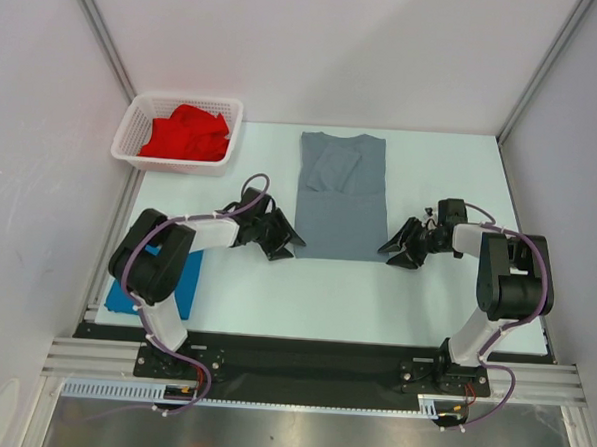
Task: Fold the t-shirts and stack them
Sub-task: Fold the tshirt
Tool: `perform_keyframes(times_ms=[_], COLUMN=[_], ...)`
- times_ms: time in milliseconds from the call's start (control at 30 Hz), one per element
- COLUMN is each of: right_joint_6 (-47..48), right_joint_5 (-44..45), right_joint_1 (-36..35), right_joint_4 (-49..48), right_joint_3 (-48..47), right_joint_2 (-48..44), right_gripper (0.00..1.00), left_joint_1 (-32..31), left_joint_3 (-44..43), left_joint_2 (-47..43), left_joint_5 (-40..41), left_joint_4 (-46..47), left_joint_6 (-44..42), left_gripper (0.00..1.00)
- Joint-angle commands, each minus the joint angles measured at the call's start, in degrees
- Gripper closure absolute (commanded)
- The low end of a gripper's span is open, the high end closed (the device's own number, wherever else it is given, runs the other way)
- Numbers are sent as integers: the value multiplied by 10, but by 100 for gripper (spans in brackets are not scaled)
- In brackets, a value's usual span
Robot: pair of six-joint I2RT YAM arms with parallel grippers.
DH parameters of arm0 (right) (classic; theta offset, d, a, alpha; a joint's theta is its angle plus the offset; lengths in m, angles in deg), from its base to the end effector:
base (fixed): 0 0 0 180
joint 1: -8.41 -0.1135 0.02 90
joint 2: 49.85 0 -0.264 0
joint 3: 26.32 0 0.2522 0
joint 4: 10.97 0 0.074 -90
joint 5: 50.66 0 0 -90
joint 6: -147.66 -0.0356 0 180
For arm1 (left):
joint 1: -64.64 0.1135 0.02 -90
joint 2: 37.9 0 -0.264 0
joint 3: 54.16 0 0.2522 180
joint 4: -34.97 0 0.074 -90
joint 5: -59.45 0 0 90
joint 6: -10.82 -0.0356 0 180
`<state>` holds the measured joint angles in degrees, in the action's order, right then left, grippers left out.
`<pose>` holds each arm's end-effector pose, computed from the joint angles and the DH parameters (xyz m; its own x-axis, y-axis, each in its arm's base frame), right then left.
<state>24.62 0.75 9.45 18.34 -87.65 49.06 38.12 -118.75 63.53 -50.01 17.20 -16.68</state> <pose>0.3011 0.0167 0.1269 -0.8966 0.4425 -0.0162 0.3081 0.6497 0.6949 0.2958 -0.1608 0.1334 -0.8634 -0.5038 -0.0265 -0.3729 0.6727 -0.6391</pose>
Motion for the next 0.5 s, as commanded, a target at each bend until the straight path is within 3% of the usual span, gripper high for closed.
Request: perform_keyframes(times_ms=[0,467], right_joint_6=[12,8], right_joint_5=[49,54], right_joint_1=[1,1], right_joint_4=[-11,-22], right_joint_3=[19,26], right_joint_2=[11,21], right_gripper=[49,48], left_joint_1=[-5,-5], left_joint_3=[6,1], left_joint_2=[40,78], left_joint_5=[59,74], left_joint_4=[-63,-55], left_joint_6=[6,-8], left_gripper=[43,59])
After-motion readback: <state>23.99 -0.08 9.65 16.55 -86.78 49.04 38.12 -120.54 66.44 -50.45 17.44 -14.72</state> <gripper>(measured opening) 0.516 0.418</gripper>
